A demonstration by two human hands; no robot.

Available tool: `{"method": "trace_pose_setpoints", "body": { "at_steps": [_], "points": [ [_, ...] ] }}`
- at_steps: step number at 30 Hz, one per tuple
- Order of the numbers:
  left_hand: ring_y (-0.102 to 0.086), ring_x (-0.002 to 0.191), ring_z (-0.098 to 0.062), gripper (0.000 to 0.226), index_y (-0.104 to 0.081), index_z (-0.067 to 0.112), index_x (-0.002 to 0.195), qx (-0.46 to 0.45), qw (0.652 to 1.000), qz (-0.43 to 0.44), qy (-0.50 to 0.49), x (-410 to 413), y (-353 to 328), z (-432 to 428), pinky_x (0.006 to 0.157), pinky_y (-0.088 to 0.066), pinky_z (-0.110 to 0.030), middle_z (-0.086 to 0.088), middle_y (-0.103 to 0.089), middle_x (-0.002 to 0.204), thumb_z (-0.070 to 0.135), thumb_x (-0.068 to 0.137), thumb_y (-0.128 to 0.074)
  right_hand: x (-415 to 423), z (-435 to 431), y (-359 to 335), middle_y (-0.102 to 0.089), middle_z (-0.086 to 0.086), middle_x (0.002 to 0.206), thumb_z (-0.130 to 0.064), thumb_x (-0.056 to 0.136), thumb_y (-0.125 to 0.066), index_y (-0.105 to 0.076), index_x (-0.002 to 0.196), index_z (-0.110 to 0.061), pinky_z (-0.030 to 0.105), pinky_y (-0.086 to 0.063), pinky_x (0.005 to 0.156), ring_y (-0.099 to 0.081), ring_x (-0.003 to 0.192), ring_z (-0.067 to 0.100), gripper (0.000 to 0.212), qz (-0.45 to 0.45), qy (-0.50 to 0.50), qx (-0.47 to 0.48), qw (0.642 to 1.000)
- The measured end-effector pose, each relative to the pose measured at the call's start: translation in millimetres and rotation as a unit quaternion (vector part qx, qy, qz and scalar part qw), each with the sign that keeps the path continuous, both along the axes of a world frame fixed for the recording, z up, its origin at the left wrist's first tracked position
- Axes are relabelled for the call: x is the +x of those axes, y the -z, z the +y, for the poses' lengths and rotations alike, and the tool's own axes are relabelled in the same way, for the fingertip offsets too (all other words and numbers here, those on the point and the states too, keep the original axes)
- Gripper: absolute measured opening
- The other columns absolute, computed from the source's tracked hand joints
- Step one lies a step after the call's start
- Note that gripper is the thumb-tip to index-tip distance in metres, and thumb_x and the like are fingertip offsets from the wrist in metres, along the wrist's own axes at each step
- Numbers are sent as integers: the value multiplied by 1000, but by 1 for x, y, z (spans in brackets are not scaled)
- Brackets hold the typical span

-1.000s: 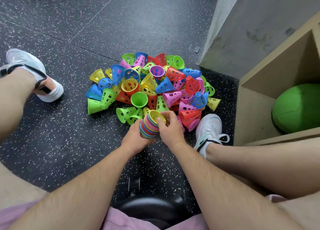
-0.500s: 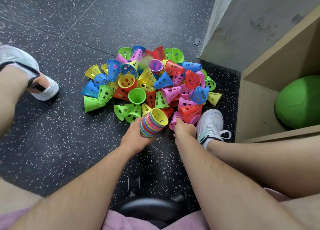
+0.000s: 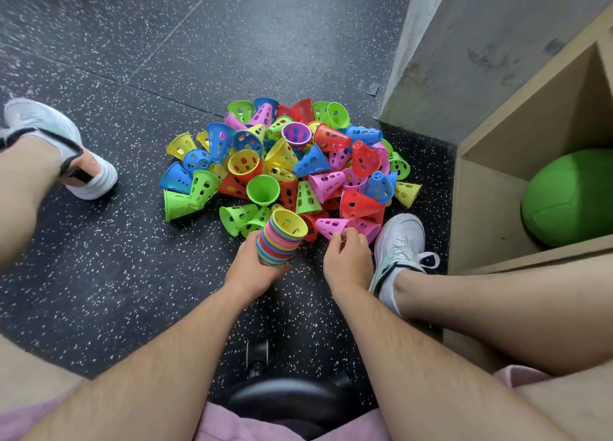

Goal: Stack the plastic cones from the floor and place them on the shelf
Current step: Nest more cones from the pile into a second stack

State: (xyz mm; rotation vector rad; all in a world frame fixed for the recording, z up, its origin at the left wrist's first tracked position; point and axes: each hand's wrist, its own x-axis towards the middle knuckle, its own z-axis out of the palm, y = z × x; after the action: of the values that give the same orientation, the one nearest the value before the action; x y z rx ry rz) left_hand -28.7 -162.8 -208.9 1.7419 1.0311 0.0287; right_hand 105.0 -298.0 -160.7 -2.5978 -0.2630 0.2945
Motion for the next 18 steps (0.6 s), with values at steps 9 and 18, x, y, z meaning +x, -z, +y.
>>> {"method": "trace_pose_setpoints", "body": {
  "at_steps": [9, 18],
  "points": [
    [-65, 105, -18, 81, -48, 37, 120, 1, 1000, 17, -9, -4, -9, 1, 97, -55, -47, 4, -64, 115, 56, 46, -77, 8, 19, -11, -57, 12, 121, -30, 103, -43, -64, 118, -7, 25, -39, 94, -53, 103, 22, 34, -55, -84, 221, 970],
    [-67, 98, -17, 76, -48, 39, 119, 3, 1000, 29, -5, -1, -16, 0, 92, -56, -45, 4, -65, 113, 47, 51, -80, -4, 19, -14, -63, -3, 103, -29, 100, -52, -65, 106, -16, 29, -45, 92, -57, 100, 15, 19, -29, -293, 208, 933]
  ]
}}
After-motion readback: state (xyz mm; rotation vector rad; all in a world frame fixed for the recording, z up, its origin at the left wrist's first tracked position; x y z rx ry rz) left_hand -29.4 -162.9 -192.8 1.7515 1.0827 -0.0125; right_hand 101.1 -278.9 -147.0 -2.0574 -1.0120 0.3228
